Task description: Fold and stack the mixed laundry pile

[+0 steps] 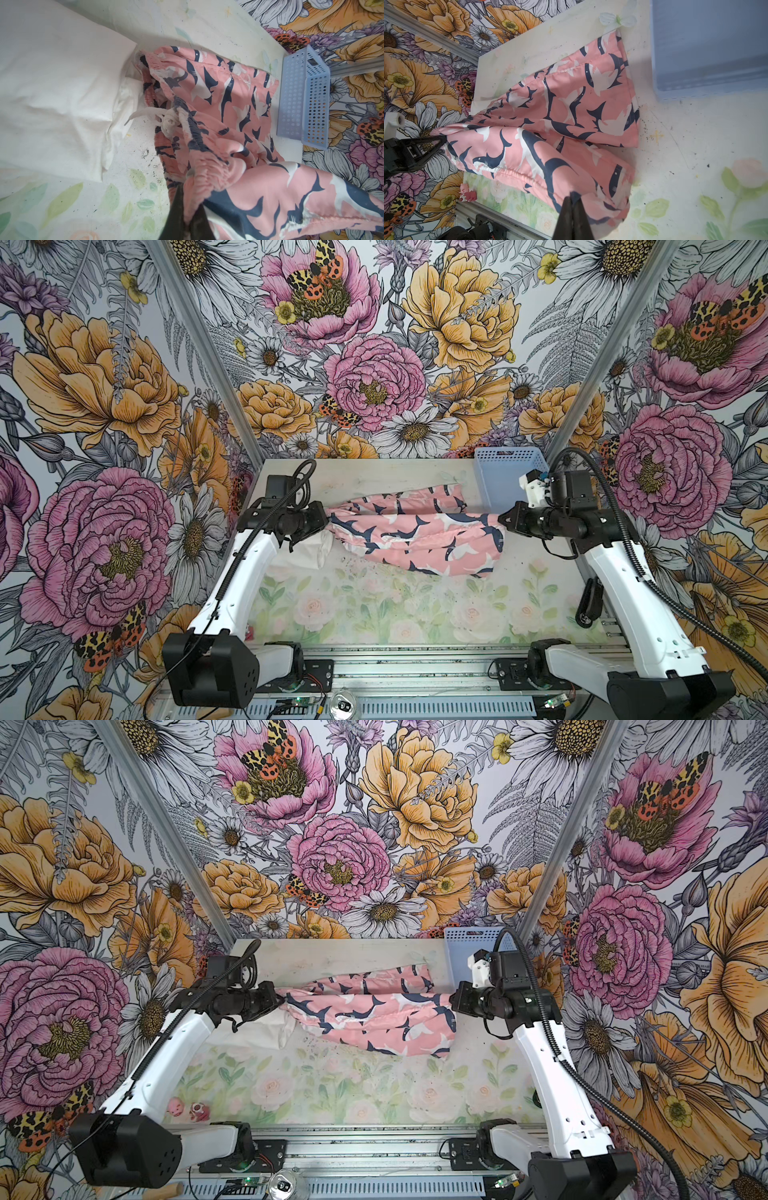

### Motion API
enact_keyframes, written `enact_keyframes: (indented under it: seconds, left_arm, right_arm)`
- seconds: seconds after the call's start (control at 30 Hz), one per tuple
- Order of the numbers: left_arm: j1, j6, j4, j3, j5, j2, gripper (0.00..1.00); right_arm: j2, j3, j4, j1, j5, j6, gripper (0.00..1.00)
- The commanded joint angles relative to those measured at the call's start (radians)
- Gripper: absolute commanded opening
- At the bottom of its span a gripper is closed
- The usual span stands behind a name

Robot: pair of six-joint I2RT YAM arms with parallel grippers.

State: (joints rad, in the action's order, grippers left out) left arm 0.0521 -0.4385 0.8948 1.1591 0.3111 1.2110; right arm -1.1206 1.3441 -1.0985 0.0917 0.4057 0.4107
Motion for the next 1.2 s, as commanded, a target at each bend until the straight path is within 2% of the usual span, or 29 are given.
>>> enact_keyframes:
  seconds: [0.0,0.23,0.43,0.57,0.67,0.73,0.87,0.97,1.17]
  left_arm:
    - [-0.015,-0.013,0.082,-0.024,0.03,-0.085,0.0]
    - [0.002,-0.093,0.122,-0.256,0.064,-0.26,0.0]
    - [0.045,-0.162,0.136,-0.413,0.062,-0.371,0.0]
    - [0.12,-0.204,0.135,-0.448,0.02,-0.384,0.0]
    - [0.178,-0.225,0.133,-0.461,-0.01,-0.381,0.08]
    - [0.2,-0.236,0.133,-0.461,-0.024,-0.383,0.09]
    - [0.217,-0.251,0.145,-0.467,-0.018,-0.397,0.06]
    - [0.26,-0.315,0.174,-0.491,-0.034,-0.446,0.01]
    - [0.303,-0.404,0.242,-0.48,-0.055,-0.532,0.0]
  right_arm:
    - [0.074,0.036,-0.178,-0.004,0.011,-0.025,0.0]
    - [0.219,-0.11,-0.356,-0.004,0.043,-0.025,0.0]
    - [0.275,-0.208,-0.411,-0.004,0.05,-0.018,0.0]
    - [0.274,-0.232,-0.396,-0.004,0.048,-0.018,0.0]
    - [0.265,-0.247,-0.376,-0.005,0.035,-0.016,0.0]
    - [0.263,-0.256,-0.36,-0.005,0.029,-0.011,0.0]
    - [0.264,-0.263,-0.36,-0.004,0.016,-0.01,0.0]
    - [0.272,-0.256,-0.389,-0.004,0.01,-0.012,0.0]
    - [0.263,-0.104,-0.494,-0.005,-0.075,-0.026,0.0]
